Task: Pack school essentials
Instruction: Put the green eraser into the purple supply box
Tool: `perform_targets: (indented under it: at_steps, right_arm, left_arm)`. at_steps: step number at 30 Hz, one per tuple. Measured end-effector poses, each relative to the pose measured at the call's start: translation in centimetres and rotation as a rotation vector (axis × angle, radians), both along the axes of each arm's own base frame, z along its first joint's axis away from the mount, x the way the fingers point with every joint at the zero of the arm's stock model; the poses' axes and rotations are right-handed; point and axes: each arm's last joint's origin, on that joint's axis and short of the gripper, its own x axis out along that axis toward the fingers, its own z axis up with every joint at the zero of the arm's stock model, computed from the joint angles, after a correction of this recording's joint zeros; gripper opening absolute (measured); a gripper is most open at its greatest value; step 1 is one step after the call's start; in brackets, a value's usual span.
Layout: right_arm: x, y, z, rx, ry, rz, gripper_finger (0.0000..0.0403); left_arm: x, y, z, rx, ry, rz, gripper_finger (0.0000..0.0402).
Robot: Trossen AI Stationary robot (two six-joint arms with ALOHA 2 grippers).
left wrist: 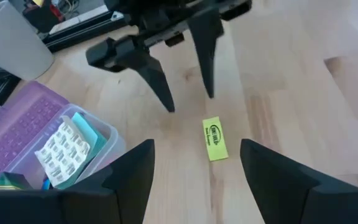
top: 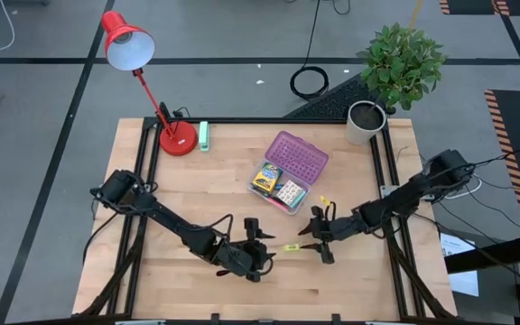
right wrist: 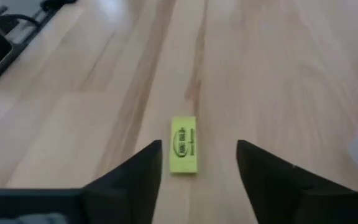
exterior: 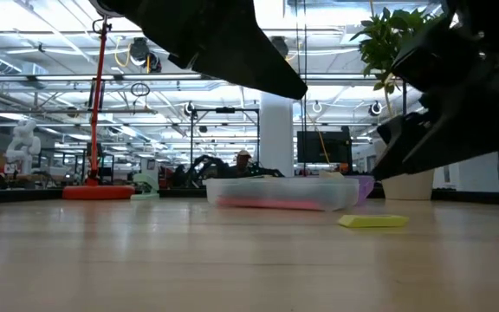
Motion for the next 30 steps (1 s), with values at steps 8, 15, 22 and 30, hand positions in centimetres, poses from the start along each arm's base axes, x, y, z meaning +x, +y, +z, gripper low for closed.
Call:
perform_targets:
  at_steps: [8,15,22,30]
  right_arm:
    - [1.0,1.5,-2.4,0.009,-0.035,0.004,0.0246]
    - [2.7,2.9,-4.2,-0.093,-0.002,-0.062,0.0234]
    - [2.5,2.7,-4.8,-0.082,0.020,-0.094,0.0192]
    - [1.7,2.3,-5.2,-0.075,0.056,-0.082,0.0126]
  left_arm:
    - [0.0,0.0,0.0,-0.006,-0.003,0.006,0.0239]
    - [0.0,0.1,0.0,-0.026,-0.009,0.020,0.0239]
    - [0.0,0.1,0.0,-0.038,-0.012,0.029,0.0239]
    - [0.1,0.1,0.0,-0.042,-0.013,0.033,0.0239]
